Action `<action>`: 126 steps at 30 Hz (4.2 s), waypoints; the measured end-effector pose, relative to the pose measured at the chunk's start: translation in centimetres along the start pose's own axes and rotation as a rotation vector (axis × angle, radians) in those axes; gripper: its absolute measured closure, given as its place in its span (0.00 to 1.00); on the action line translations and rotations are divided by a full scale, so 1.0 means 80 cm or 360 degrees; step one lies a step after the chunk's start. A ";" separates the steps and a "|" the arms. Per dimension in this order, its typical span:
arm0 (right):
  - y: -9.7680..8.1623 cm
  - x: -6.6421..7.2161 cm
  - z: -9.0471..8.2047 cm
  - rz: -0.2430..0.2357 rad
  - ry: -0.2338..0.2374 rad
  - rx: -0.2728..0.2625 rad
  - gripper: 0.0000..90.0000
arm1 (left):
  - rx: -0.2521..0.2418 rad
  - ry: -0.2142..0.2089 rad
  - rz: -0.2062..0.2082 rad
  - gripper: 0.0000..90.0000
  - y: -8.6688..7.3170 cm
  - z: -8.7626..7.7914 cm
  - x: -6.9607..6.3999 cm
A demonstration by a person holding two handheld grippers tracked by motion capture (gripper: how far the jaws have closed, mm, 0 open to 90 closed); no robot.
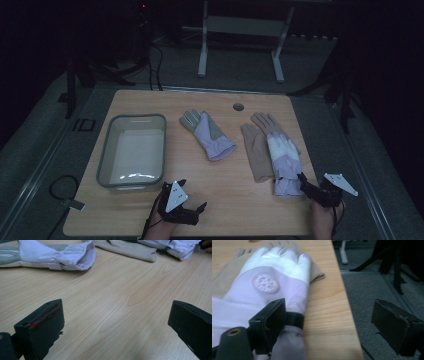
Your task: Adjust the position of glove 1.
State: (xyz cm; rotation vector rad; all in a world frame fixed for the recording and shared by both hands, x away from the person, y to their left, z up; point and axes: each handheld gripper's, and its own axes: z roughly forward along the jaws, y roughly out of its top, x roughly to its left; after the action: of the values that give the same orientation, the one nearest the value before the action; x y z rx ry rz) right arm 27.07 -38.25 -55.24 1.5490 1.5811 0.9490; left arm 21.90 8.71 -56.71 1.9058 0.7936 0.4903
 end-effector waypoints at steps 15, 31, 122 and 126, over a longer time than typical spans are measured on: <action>0.066 0.004 -0.006 -0.0065 0.0121 0.0091 0.12 | 0.0010 -0.0049 -0.0006 0.01 0.000 0.001 0.006; 0.152 0.048 -0.001 -0.0133 0.0406 0.0049 0.12 | 0.0021 -0.0083 -0.0006 0.01 0.000 0.000 0.008; 0.157 0.345 0.198 -0.0535 0.0851 0.0543 0.97 | 0.0017 -0.0110 0.0012 0.01 0.000 0.000 0.007; 0.171 0.331 0.164 -0.0435 0.0825 0.0453 0.97 | 0.0017 -0.0108 0.0013 0.01 0.000 0.000 0.007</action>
State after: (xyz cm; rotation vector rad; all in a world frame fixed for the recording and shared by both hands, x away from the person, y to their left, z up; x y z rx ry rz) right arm 44.54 -11.39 -49.35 1.2740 2.3110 1.0567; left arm 22.27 9.12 -56.72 1.9259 0.7460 0.4249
